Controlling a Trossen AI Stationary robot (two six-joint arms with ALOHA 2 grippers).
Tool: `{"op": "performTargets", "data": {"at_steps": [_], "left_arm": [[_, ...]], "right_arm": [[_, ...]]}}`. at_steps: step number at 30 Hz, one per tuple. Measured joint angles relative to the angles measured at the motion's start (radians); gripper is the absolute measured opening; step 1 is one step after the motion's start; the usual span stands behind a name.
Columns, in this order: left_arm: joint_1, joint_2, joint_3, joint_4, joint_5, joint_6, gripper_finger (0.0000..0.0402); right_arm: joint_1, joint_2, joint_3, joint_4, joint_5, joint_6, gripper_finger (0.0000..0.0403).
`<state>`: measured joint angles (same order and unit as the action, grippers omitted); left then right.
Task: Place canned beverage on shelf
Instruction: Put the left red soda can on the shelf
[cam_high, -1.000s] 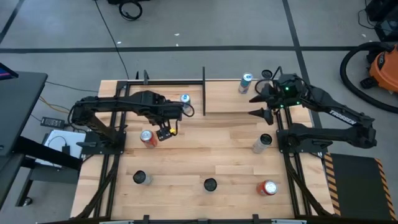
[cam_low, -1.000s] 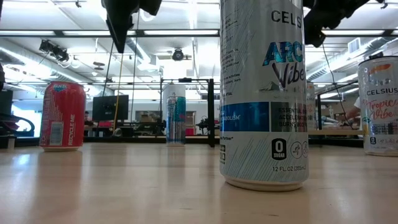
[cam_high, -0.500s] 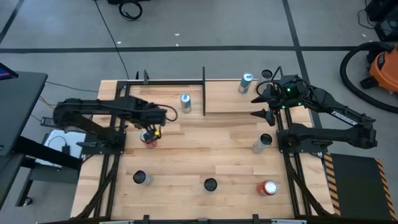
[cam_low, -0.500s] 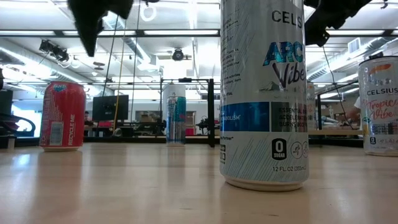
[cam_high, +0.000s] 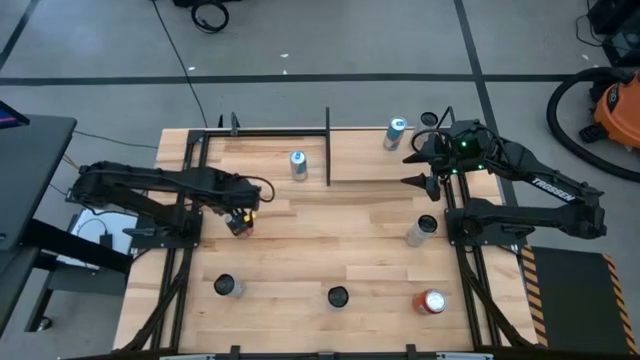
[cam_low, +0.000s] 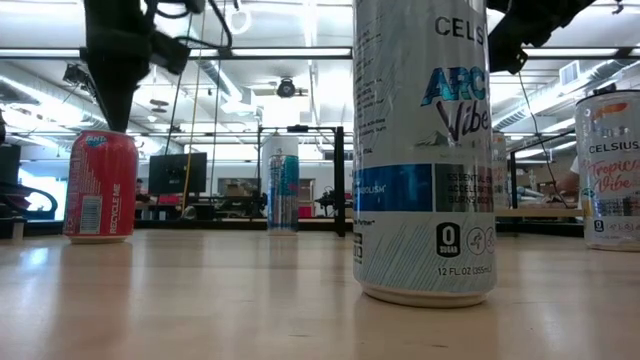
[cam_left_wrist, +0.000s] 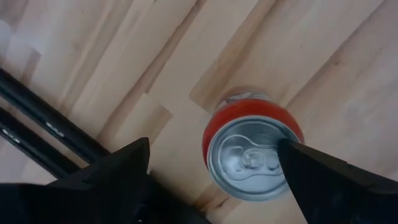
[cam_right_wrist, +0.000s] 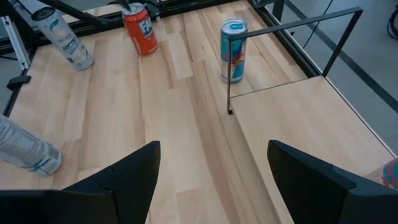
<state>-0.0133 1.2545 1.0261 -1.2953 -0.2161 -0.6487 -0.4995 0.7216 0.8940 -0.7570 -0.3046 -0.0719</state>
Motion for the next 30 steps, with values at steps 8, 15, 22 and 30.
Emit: {"op": "performTargets", "data": {"at_steps": [8, 15, 22, 30], "left_arm": [[0.001, -0.002, -0.02, 0.055, 0.055, -0.021, 0.0357], [0.015, 0.001, -0.003, 0.034, 0.056, -0.019, 0.0357], [0.053, -0.007, 0.02, 0.039, 0.114, 0.013, 0.0357], [0.054, -0.004, 0.02, 0.075, 0.143, 0.004, 0.0357]], "right_arm": [[0.0, 0.0, 0.0, 0.0, 0.0, -0.002, 0.0305], [0.0, 0.0, 0.0, 0.0, 0.0, -0.009, 0.0305], [0.0, 0.0, 0.0, 0.0, 0.0, -0.01, 0.0305], [0.0, 0.0, 0.0, 0.0, 0.0, -0.01, 0.0305]]}}
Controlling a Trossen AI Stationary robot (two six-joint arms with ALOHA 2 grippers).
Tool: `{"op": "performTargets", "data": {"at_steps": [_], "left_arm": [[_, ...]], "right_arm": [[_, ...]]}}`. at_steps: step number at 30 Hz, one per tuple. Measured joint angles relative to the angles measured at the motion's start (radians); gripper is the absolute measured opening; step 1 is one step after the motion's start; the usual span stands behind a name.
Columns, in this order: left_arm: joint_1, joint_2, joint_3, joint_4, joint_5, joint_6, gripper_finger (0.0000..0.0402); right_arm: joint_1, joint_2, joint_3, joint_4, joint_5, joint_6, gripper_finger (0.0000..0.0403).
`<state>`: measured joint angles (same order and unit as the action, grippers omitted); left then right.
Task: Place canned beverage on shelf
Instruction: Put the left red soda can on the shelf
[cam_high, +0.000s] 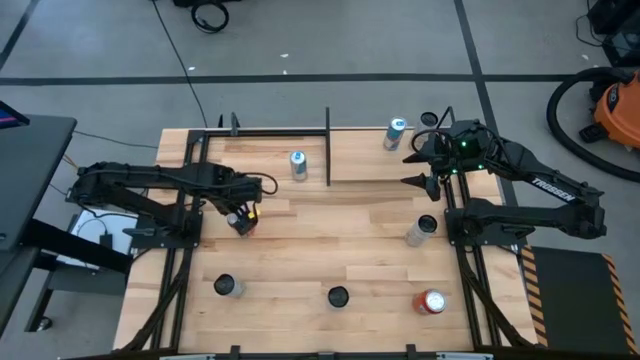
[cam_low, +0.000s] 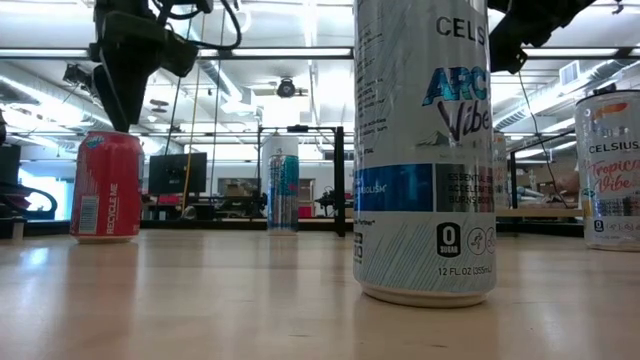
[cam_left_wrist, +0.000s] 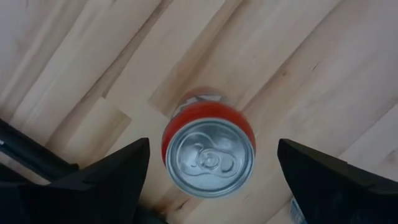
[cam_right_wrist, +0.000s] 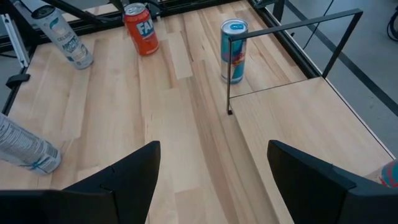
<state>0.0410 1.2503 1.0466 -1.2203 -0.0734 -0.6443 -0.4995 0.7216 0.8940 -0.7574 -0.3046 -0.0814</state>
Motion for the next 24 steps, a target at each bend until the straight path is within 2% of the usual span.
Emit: {"op": "performTargets", "data": {"at_steps": [8, 15, 24], "left_arm": [[0.0, 0.0, -0.065, 0.007, 0.001, -0.042, 0.0357], [0.0, 0.0, -0.157, 0.1, 0.075, -0.052, 0.0357], [0.0, 0.0, -0.169, 0.138, 0.08, -0.019, 0.0357]], "right_arm": [[0.0, 0.0, 0.0, -0.01, 0.0, 0.0, 0.0305], [0.0, 0.0, 0.0, -0.009, 0.0, 0.0, 0.0305], [0.0, 0.0, 0.0, -0.008, 0.0, 0.0, 0.0305]]}}
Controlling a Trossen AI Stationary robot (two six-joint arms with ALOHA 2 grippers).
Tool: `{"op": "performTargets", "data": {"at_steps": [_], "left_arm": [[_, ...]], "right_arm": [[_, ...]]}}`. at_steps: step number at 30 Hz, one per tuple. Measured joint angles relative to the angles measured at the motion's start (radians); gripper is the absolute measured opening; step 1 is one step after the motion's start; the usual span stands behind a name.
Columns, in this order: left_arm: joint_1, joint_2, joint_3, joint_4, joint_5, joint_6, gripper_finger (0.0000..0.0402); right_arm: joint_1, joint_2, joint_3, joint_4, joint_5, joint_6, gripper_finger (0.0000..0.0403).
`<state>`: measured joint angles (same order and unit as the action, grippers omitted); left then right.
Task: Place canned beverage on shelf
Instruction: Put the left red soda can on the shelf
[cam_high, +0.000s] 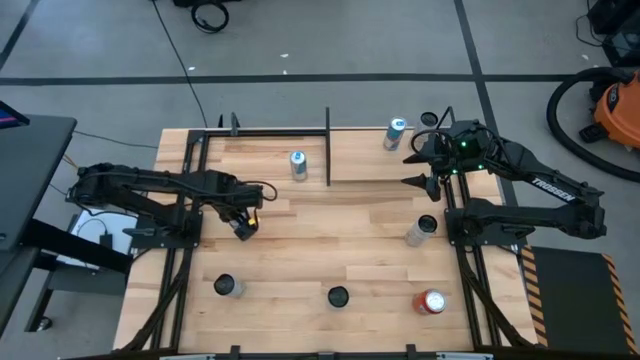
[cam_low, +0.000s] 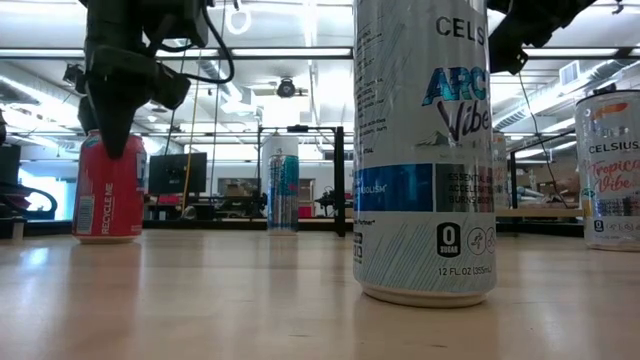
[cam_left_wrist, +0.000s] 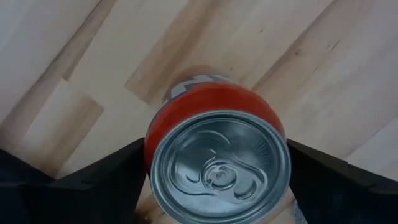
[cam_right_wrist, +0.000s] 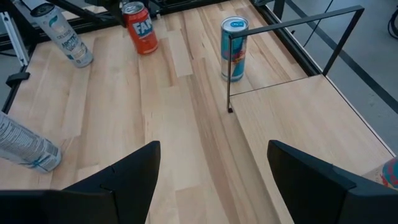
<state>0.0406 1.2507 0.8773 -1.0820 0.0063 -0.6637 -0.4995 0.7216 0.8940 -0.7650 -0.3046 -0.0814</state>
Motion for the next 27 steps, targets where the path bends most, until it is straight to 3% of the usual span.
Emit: {"op": "performTargets", "data": {"at_steps": [5, 13, 21, 27], "left_arm": [[0.0, 0.0, 0.0, 0.037, -0.002, 0.029, 0.0349], [0.0, -0.001, 0.0, 0.047, -0.001, 0.053, 0.03], [0.0, 0.001, 0.008, 0.093, 0.035, 0.152, 0.0303], [0.004, 0.001, 0.119, 0.119, 0.033, 0.249, 0.0304]], "right_arm": [[0.0, 0.0, 0.0, 0.0, 0.0, 0.0, 0.0305], [0.0, 0.0, 0.0, 0.0, 0.0, 0.0, 0.0305], [0.0, 0.0, 0.0, 0.0, 0.0, -0.006, 0.0305], [0.0, 0.0, 0.0, 0.001, 0.0, -0.008, 0.0305]]}}
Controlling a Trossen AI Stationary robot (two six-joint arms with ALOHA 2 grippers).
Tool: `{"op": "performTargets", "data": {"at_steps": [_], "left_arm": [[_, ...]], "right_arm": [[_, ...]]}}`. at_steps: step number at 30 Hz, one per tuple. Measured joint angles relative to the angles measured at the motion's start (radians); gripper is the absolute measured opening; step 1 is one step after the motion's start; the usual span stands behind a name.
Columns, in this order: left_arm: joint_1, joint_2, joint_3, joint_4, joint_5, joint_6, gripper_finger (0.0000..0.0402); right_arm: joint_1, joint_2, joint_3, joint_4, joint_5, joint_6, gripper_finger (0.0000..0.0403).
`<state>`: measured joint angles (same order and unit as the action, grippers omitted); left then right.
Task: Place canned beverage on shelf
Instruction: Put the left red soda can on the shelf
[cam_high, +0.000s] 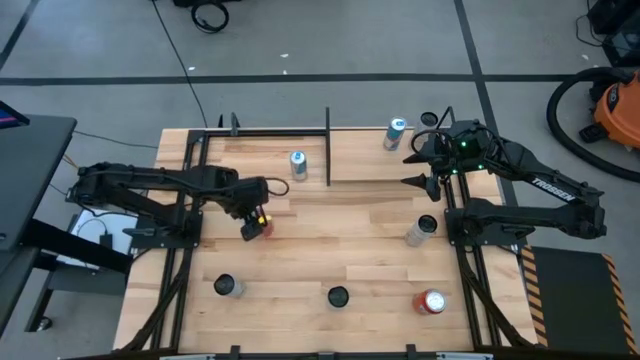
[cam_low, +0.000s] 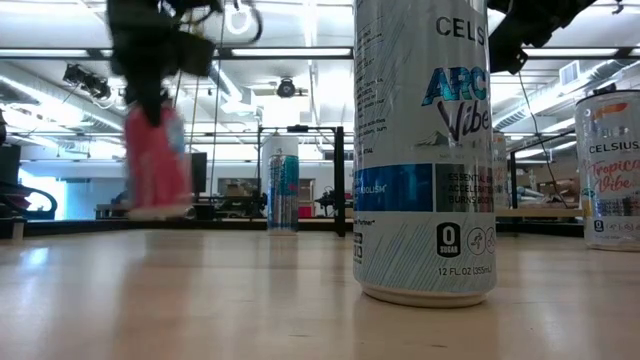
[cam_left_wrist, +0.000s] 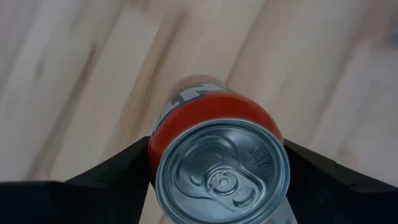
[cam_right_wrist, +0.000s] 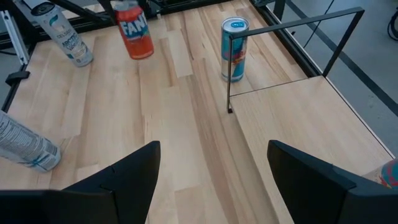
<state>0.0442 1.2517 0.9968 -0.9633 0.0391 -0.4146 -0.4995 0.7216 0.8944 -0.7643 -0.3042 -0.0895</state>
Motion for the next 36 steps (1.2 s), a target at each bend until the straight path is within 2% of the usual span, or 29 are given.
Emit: {"op": "performTargets", "data": {"at_steps": [10, 20, 26, 30, 36], "left_arm": [[0.112, 0.0, 0.232, 0.113, -0.081, 0.193, 0.0305], [0.263, 0.019, 0.331, 0.463, -0.099, 0.497, 0.0305], [0.331, 0.129, 0.381, 0.561, -0.091, 0.588, 0.0305], [0.343, 0.23, 0.433, 0.594, -0.022, 0.61, 0.0305], [0.336, 0.376, 0.569, 0.589, 0.021, 0.661, 0.0305]], "right_arm": [[0.0, 0.0, 0.0, 0.008, 0.045, -0.018, 0.0305], [0.0, 0.0, 0.0, 0.008, 0.051, -0.013, 0.0305], [0.0, 0.0, 0.0, 0.008, 0.051, 0.017, 0.0305], [0.0, 0.0, 0.0, 0.008, 0.052, 0.019, 0.0305], [0.0, 0.0, 0.0, 0.008, 0.052, 0.019, 0.0305]]}}
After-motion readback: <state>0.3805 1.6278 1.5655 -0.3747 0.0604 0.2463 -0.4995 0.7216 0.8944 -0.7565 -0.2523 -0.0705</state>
